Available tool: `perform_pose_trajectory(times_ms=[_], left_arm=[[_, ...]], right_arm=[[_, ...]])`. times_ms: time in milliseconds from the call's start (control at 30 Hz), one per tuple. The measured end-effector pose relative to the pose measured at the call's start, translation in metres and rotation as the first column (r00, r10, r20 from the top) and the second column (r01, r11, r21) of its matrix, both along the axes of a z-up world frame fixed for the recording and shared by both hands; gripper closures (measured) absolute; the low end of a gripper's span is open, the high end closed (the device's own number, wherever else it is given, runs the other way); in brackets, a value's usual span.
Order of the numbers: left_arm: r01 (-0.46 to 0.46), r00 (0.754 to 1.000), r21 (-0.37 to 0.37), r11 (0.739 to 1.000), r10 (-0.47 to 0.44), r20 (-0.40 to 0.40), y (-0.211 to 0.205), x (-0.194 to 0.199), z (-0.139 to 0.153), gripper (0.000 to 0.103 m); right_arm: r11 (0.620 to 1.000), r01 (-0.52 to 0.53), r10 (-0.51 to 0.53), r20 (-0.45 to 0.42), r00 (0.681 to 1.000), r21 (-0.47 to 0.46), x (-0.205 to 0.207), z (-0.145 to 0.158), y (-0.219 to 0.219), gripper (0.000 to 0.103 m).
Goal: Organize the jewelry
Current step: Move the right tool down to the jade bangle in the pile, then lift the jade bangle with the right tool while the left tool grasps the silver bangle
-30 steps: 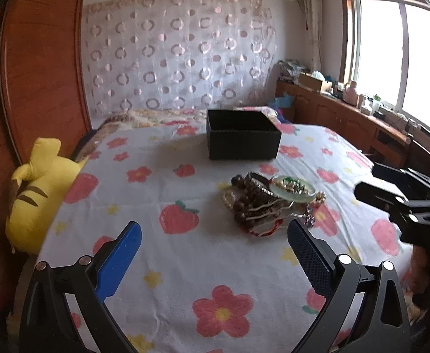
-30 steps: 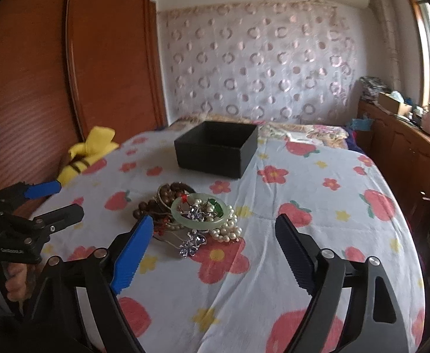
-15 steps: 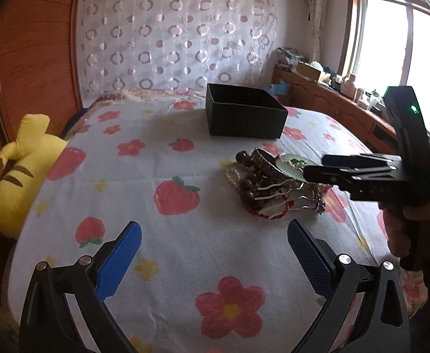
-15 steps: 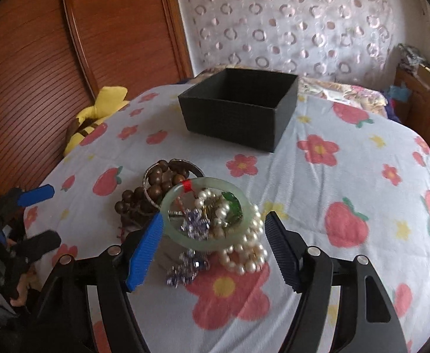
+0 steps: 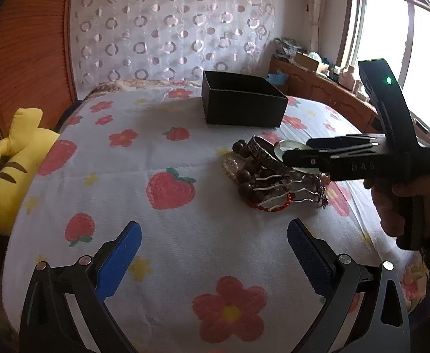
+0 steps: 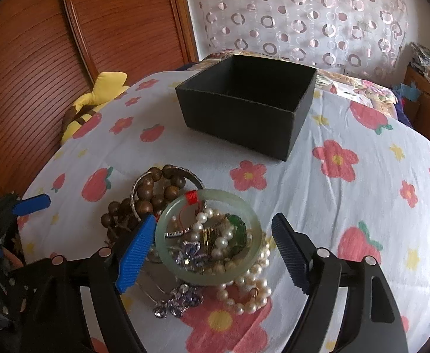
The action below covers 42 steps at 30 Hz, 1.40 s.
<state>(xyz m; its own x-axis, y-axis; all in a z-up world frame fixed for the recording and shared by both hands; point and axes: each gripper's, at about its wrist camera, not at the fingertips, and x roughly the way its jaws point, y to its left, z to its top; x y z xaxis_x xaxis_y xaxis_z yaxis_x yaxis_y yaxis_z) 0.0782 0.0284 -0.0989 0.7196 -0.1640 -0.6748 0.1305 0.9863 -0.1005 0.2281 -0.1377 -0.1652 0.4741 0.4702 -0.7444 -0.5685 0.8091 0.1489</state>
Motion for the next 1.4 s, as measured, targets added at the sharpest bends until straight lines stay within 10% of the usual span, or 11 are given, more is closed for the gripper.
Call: perform_pose_trajectory(times_ms=[567,833,1400], left_arm=[[0.073,0.997,-0.034,0.997,-0.074,-0.015,-0.012,0.019,0.002,0.007],[0.117,0.992,-0.089,0.989,-0.120,-0.030,-0.022,0.048,0.009,0.048],[0.083,0.989,-0.131,0.988,-0.098,-0.107,-0.036,0.101,0.004,0.075]], right_arm=[[0.998,-0.015,0.009,0.099,0.995,0.059,-0.031,0.034,-0.029,0.029],[0.997,0.053,-0.059,0.121,0.991,0.059,-0.064,0.025,-0.065,0.029],[0.991,0.102,-0.111,0.098,0.989,0.088,-0.090,-0.004,-0.077,0.028]])
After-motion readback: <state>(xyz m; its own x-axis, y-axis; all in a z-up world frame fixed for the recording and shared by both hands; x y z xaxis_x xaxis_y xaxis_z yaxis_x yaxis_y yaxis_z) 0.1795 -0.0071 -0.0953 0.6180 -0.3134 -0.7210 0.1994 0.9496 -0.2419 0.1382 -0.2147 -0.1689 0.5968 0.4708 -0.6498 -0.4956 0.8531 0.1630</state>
